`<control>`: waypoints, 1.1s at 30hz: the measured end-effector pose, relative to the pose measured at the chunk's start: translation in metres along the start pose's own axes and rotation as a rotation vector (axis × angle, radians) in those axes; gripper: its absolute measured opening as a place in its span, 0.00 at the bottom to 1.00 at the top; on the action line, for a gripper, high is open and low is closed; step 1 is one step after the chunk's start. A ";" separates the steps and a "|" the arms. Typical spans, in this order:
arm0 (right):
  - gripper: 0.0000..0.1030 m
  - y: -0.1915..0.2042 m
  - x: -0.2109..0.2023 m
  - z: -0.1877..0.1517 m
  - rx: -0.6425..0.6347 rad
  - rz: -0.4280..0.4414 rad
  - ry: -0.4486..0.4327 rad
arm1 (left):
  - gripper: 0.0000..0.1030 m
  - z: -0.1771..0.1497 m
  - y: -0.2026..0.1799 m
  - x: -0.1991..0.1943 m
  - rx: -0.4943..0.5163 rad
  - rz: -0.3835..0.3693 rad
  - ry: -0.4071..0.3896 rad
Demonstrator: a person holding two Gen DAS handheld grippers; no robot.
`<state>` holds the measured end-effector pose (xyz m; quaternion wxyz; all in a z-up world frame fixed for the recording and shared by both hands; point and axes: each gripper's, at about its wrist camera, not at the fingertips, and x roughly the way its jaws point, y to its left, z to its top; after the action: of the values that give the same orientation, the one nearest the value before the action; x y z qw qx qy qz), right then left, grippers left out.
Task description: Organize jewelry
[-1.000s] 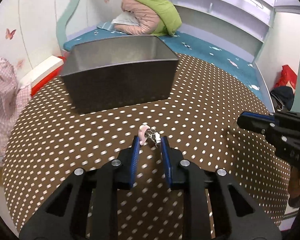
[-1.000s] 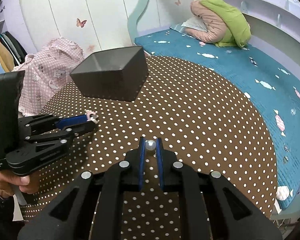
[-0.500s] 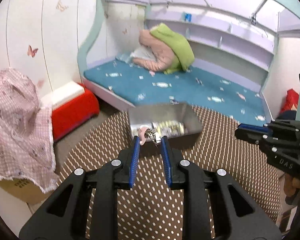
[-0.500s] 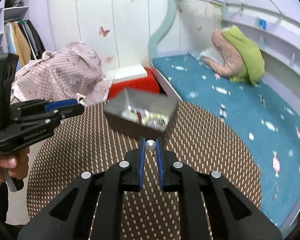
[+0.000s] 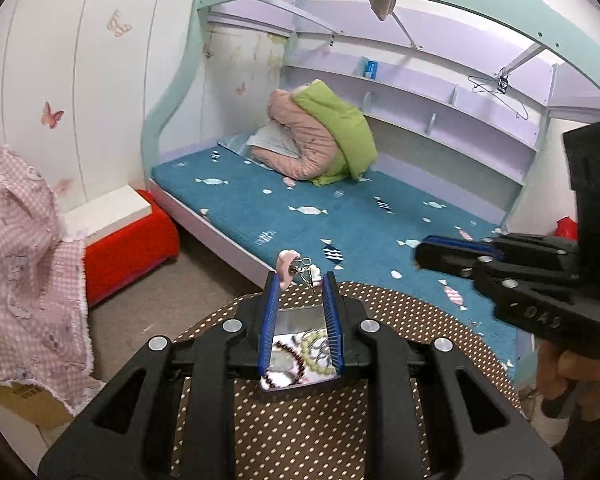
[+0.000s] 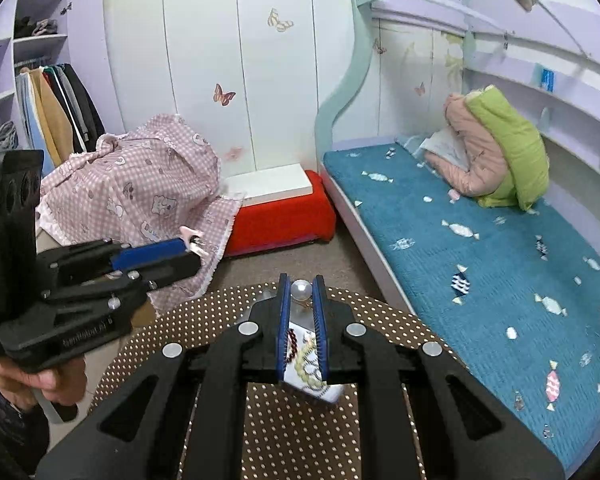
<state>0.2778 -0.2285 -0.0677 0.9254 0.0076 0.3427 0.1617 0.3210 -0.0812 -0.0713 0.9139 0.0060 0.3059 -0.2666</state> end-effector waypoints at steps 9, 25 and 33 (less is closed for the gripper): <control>0.10 -0.018 0.036 0.005 0.068 -0.003 0.075 | 0.22 0.014 -0.003 0.035 -0.008 -0.032 0.065; 0.93 -0.043 0.027 -0.004 0.231 0.006 0.009 | 0.91 0.009 0.011 0.026 -0.047 0.098 0.026; 0.93 -0.030 -0.009 -0.009 0.259 -0.057 -0.032 | 0.95 0.000 -0.004 -0.025 -0.010 0.234 -0.077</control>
<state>0.2747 -0.2605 -0.0725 0.9262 0.1198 0.3460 0.0895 0.3026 -0.0729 -0.0567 0.9499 0.0269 0.2692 -0.1566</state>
